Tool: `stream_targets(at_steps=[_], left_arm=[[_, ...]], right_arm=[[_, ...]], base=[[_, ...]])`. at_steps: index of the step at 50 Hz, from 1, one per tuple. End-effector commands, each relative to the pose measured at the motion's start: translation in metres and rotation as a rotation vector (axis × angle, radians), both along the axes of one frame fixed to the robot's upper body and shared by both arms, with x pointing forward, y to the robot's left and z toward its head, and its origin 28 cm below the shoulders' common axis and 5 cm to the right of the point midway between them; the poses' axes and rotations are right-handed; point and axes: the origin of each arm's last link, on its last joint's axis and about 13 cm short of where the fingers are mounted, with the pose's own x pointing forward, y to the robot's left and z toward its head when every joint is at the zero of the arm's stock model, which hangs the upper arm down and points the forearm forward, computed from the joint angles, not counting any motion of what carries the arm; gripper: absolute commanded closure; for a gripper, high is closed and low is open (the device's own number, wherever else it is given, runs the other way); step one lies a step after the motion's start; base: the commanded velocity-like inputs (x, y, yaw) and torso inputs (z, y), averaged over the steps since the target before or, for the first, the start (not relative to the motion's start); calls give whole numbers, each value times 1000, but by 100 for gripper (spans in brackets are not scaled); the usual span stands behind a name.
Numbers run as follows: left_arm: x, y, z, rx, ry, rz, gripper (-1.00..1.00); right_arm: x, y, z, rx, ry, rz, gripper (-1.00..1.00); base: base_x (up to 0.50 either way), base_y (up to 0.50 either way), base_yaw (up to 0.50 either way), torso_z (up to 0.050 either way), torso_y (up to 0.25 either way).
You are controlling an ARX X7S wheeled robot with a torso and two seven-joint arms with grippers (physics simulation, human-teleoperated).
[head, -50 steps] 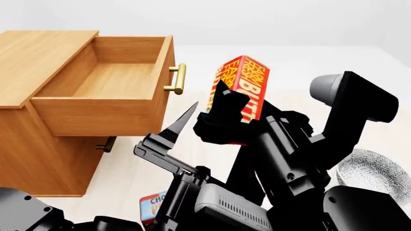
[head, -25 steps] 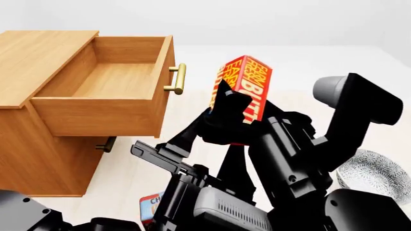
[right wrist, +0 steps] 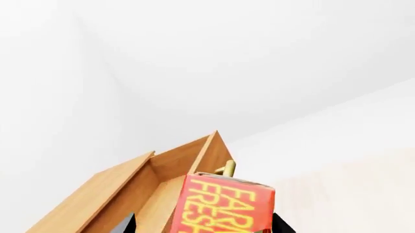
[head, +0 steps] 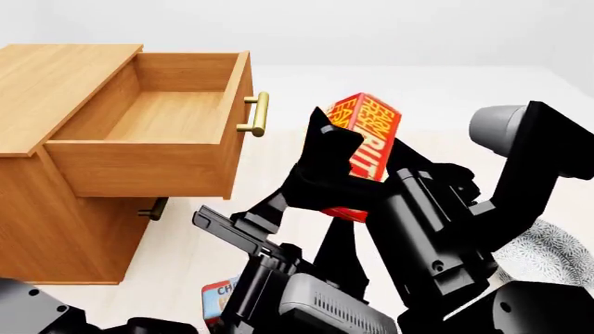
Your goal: Put the butter at the back in the top drawer of the cabinet and close it.
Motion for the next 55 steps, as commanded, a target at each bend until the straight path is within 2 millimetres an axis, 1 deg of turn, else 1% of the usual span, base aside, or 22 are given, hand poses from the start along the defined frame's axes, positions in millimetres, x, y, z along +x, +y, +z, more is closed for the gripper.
stream_targets(at_steps=[1, 6, 13, 20, 31, 45, 55], left_arm=[[5, 4, 5, -9, -1, 18, 100], [8, 8, 11, -12, -14, 39, 100], [15, 16, 21, -27, -28, 72, 100], [19, 24, 28, -37, -38, 102, 100], [22, 32, 37, -45, -53, 136, 100], [34, 55, 59, -56, -73, 211, 100], [42, 72, 72, -66, -58, 246, 100]], right_arm=[[-9, -8, 9, 21, -43, 10, -100], [-16, -15, 14, 32, -67, -14, -100], [-23, -26, 16, 48, -90, -46, -100], [-23, -33, 13, 62, -90, -71, -100], [-22, -38, 10, 74, -91, -86, -100], [-18, -42, 5, 56, -96, -120, -100], [-3, -44, -9, -49, -136, -237, -100]], base=[[0, 0, 0, 0, 0], [0, 0, 0, 0, 2], [0, 0, 0, 1, 0], [0, 0, 0, 0, 1], [0, 0, 0, 0, 1], [0, 0, 0, 1, 1], [0, 0, 0, 1, 1]])
